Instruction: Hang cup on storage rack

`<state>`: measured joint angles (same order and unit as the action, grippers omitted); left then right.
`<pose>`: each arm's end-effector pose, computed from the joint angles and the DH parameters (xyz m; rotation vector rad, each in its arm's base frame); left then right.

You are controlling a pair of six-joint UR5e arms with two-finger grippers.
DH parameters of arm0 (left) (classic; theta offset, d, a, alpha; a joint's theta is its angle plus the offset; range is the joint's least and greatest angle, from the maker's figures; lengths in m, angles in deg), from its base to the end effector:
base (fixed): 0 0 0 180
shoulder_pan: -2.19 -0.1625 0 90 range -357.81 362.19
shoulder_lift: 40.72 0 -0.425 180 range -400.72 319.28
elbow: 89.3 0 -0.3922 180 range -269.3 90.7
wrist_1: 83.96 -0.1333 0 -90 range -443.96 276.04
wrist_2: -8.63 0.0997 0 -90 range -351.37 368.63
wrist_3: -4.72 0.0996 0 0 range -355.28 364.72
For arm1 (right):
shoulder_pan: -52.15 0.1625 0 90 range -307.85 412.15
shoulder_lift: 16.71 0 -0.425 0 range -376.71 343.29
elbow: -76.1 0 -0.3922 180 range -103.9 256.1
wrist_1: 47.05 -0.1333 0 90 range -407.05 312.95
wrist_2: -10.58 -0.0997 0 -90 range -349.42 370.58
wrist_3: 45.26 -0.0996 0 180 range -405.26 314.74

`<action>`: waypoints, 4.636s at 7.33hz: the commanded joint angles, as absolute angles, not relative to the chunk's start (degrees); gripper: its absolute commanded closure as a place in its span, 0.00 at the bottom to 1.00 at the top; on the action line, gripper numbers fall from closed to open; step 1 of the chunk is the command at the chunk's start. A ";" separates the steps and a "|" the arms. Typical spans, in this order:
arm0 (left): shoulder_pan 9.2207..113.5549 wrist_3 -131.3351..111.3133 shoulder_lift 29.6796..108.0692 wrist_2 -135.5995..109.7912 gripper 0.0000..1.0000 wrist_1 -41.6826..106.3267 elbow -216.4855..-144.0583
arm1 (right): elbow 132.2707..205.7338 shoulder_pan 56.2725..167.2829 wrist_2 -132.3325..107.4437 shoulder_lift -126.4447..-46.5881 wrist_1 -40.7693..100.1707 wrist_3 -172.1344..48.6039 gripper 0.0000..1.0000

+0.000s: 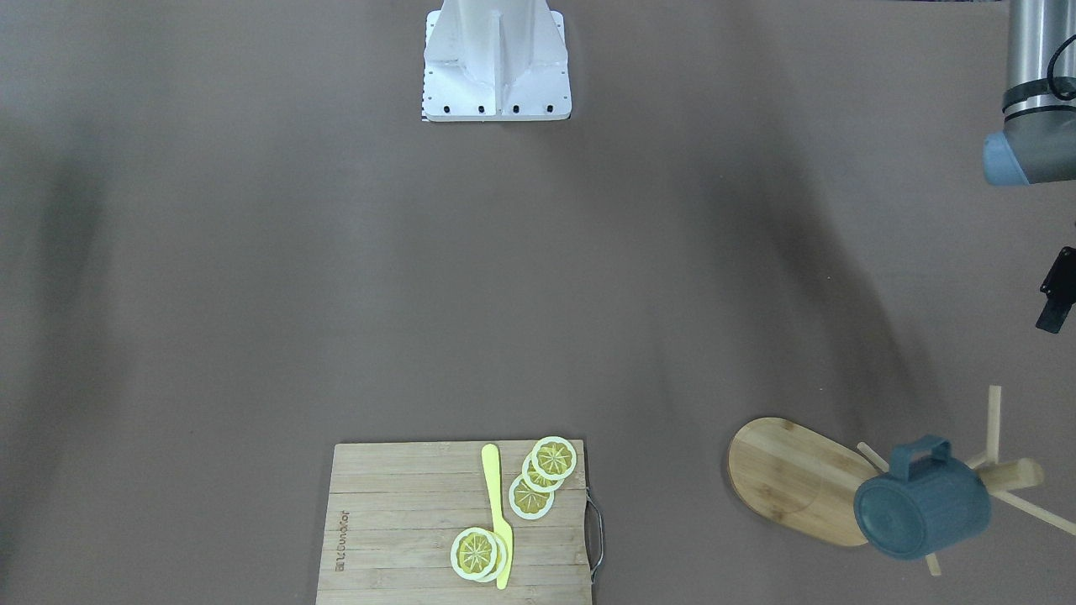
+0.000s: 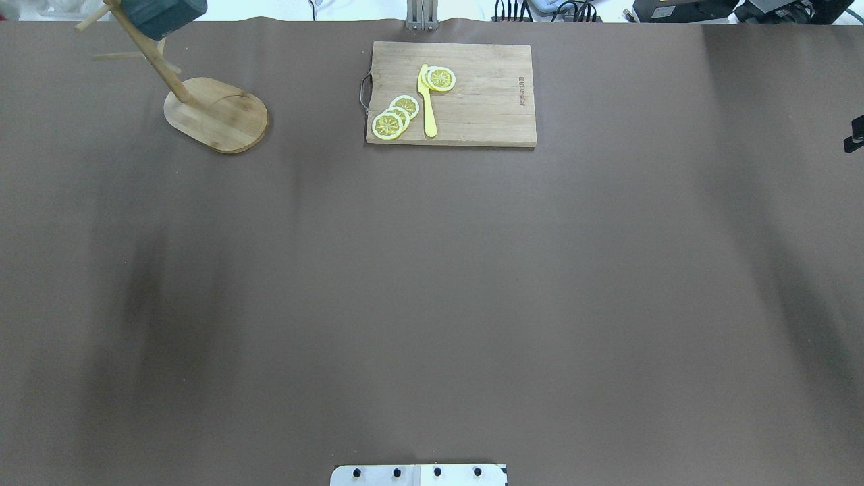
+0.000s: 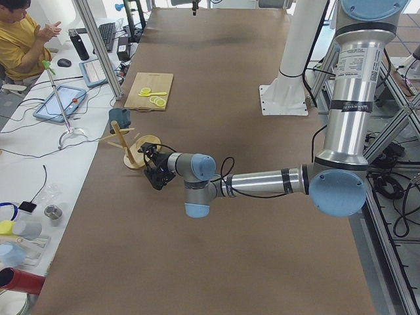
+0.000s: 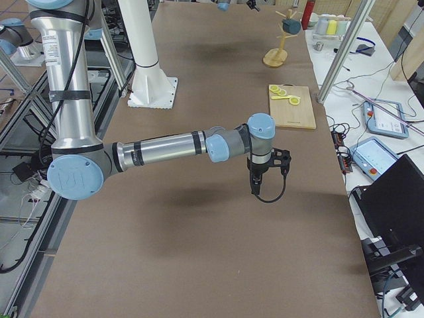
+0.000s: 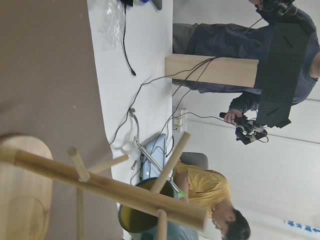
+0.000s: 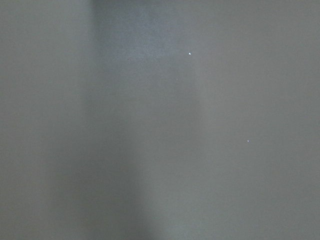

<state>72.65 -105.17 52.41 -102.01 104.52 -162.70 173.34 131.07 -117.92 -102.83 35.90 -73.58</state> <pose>0.0768 -0.5098 0.5870 0.3818 1.5259 -0.9959 -0.0324 -0.5364 0.5539 0.0627 -0.7308 0.1808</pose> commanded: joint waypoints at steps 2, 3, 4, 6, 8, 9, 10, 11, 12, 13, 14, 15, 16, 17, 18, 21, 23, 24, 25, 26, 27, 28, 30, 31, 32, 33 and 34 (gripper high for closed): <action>74.86 -64.15 48.23 -104.41 0.02 103.87 -162.87 | 173.39 133.35 -117.92 -104.33 35.75 -71.03 0.00; 75.40 -53.31 46.49 -104.22 0.02 103.78 -162.87 | 173.48 133.62 -117.83 -105.12 35.75 -68.41 0.00; 77.06 -44.76 46.29 -104.48 0.02 102.56 -162.95 | 172.87 133.62 -117.83 -105.21 35.75 -67.42 0.00; 79.44 -41.51 46.03 -110.59 0.02 86.22 -171.51 | 172.78 133.89 -118.36 -105.30 35.13 -65.84 0.00; 80.68 -41.34 42.17 -114.75 0.02 77.53 -175.95 | 172.69 134.15 -118.45 -105.83 35.04 -63.48 0.00; 82.24 -41.34 41.46 -120.08 0.02 77.24 -176.05 | 172.95 134.76 -118.36 -105.92 35.04 -62.07 0.00; 83.04 -35.42 40.50 -121.35 0.02 77.23 -175.18 | 173.56 135.98 -118.53 -105.83 35.04 -59.79 0.00; 83.40 -20.48 37.71 -121.19 0.02 75.58 -175.17 | 172.61 135.99 -118.01 -105.13 35.22 -58.11 0.00; 83.66 -17.20 37.50 -121.27 0.02 73.04 -175.08 | 172.51 135.99 -118.70 -105.04 35.22 -57.49 0.00; 83.41 -17.86 37.68 -120.49 0.02 72.93 -173.60 | 172.86 136.08 -119.67 -105.56 35.31 -57.31 0.00; 83.23 -17.26 38.81 -121.96 0.02 71.88 -172.63 | 171.12 136.08 -119.33 -105.65 35.13 -56.52 0.00; 83.31 -16.91 42.82 -122.24 0.02 67.09 -172.19 | 170.32 136.08 -119.76 -105.31 35.22 -53.64 0.00; 83.05 -16.81 43.99 -122.24 0.02 61.04 -172.62 | 170.05 137.30 -119.68 -105.65 35.31 -51.26 0.00; 83.05 -16.20 45.40 -122.15 0.02 54.28 -172.71 | 169.96 137.92 -119.59 -107.13 35.22 -51.07 0.00; 82.96 -12.89 46.54 -122.41 0.02 48.55 -172.88 | 170.48 139.06 -119.94 -108.98 35.13 -50.54 0.00; 82.44 -6.64 47.17 -128.01 0.02 37.28 -174.99 | 169.88 139.25 -120.64 -110.49 35.13 -48.96 0.00; 82.87 2.30 47.35 -130.24 0.02 18.45 -180.59 | 169.87 139.16 -120.64 -110.92 35.13 -48.96 0.00; 83.05 4.43 47.35 -129.37 0.02 11.39 -184.36 | 169.96 139.16 -120.64 -110.75 35.22 -48.87 0.00; 83.57 4.46 47.35 -128.14 0.02 5.75 -187.79 | 170.22 139.16 -120.73 -110.93 35.22 -48.78 0.00; 83.84 4.63 46.30 -126.04 0.02 4.56 -189.39 | 170.31 139.16 -120.64 -111.19 35.22 -48.78 0.00; 83.67 4.54 46.12 -125.67 0.02 4.55 -189.32 | 169.88 139.16 -120.47 -111.37 35.22 -48.78 0.00; 83.58 4.28 45.59 -125.67 0.02 4.81 -189.15 | 169.96 139.16 -120.55 -111.98 35.22 -48.78 0.00; 83.49 4.54 45.59 -125.75 0.02 4.90 -188.54 | 170.23 138.64 -122.13 -112.33 35.22 -48.78 0.00; 83.40 4.02 45.76 -125.76 0.02 4.90 -188.79 | 170.31 138.54 -122.31 -112.07 35.39 -48.78 0.00; 83.40 3.93 45.94 -125.67 0.02 4.90 -188.71 | 170.23 138.37 -122.31 -111.98 35.40 -48.78 0.00; 83.40 3.93 46.11 -125.75 0.02 4.90 -188.71 | 170.23 138.11 -123.18 -111.98 35.31 -48.78 0.00; 83.40 4.02 45.94 -126.02 0.02 5.51 -189.05 | 170.40 138.02 -125.11 -111.81 35.48 -48.87 0.00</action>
<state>83.41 3.99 45.98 -125.79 5.03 -188.79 170.27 138.21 -123.28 -111.96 35.37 -48.80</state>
